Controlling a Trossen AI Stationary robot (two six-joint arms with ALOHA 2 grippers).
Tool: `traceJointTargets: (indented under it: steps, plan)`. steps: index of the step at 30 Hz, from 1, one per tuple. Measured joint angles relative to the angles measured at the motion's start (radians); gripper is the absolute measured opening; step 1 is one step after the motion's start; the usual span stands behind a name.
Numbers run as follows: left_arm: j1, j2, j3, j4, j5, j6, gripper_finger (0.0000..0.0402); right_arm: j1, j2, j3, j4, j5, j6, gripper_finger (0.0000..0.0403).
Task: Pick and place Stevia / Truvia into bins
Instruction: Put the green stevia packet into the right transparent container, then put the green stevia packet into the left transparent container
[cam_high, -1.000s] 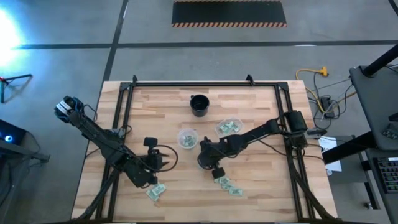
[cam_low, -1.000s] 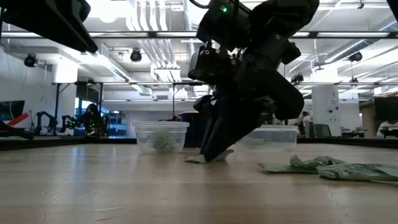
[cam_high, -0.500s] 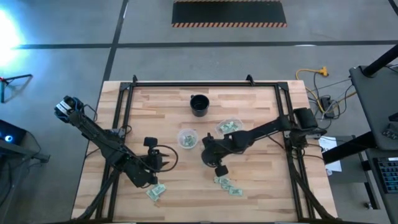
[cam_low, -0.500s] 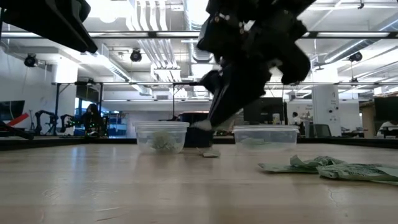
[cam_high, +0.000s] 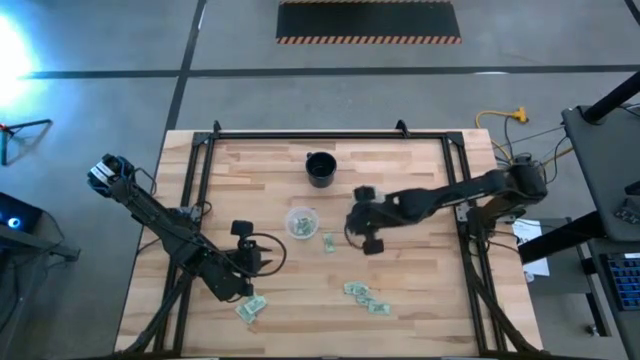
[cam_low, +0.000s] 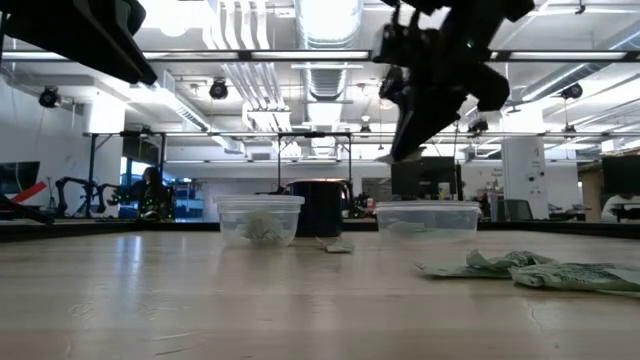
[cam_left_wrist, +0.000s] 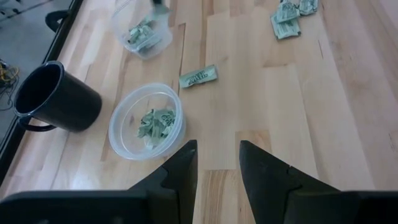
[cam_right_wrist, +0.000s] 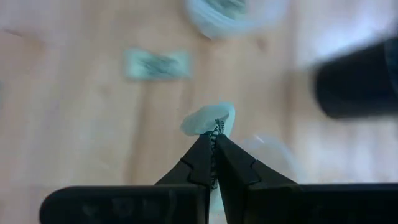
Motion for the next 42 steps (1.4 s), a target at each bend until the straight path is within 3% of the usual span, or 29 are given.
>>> traceJointTargets:
  steps: [8, 16, 26, 31, 37, 42]
  plan:
    - [0.0, 0.0, 0.0, 0.001, 0.0, 0.0, 0.0102, -0.145, -0.142, -0.17, 0.016, 0.033, 0.026, 0.0009]
    - [0.001, 0.0, 0.0, 0.001, 0.0, 0.005, 0.0102, -0.237, -0.181, -0.316, 0.186, 0.032, 0.029, 0.0015]
    - [0.001, 0.0, 0.0, 0.0, 0.01, 0.002, 0.0102, -0.239, -0.181, -0.329, 0.215, 0.028, 0.045, 0.01]
    - [0.001, 0.0, 0.0, 0.0, 0.209, -0.002, 0.0102, -0.232, -0.181, -0.324, 0.216, 0.021, 0.048, 0.0138]
    - [-0.006, 0.0, 0.0, 0.0, 0.441, -0.153, 0.0102, -0.218, -0.198, -0.307, 0.22, 0.022, 0.046, 0.0157]
    - [-0.059, 0.035, 0.0, 0.017, 0.498, -0.237, 0.0102, -0.178, -0.242, -0.305, 0.232, 0.003, 0.035, 0.0155]
